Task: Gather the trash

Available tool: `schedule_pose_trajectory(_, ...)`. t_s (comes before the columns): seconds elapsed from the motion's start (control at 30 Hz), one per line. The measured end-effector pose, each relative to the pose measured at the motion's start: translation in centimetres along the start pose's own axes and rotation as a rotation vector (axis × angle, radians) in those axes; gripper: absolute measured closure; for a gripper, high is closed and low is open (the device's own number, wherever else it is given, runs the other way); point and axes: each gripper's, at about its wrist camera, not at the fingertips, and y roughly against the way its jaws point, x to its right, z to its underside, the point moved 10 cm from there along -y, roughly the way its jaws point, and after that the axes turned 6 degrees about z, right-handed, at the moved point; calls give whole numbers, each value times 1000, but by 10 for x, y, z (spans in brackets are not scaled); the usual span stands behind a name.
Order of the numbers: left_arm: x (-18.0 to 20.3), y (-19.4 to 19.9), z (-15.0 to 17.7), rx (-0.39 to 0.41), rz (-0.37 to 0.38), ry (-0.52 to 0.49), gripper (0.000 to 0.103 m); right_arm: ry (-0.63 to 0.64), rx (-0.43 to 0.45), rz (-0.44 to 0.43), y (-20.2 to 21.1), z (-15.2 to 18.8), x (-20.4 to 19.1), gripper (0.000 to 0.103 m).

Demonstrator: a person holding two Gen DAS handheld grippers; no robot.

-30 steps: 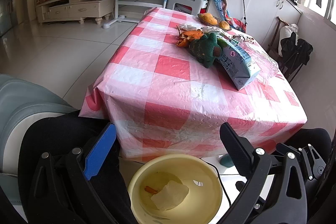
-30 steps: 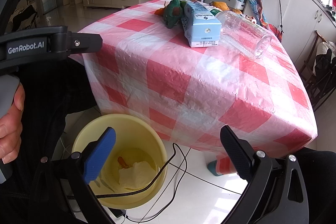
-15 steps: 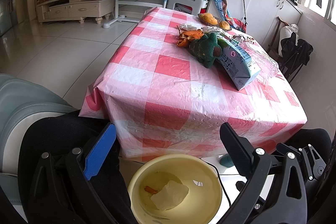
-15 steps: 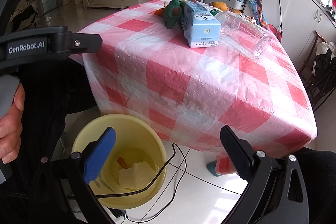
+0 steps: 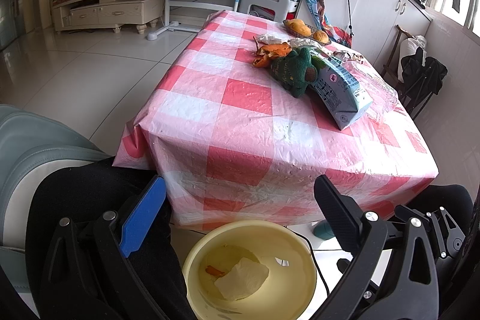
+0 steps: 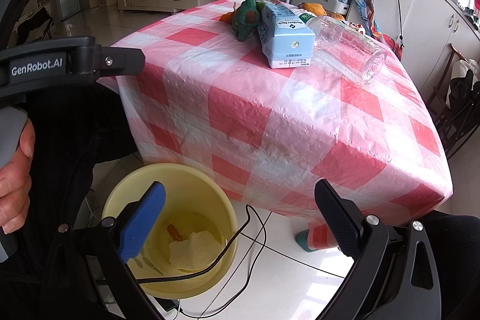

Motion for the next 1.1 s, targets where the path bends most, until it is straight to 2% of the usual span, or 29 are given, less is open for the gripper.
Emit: schedule_pose_trajectory(1.1,0,1,-1,0,3,4,7,-9,4,7,2,1,5,8)
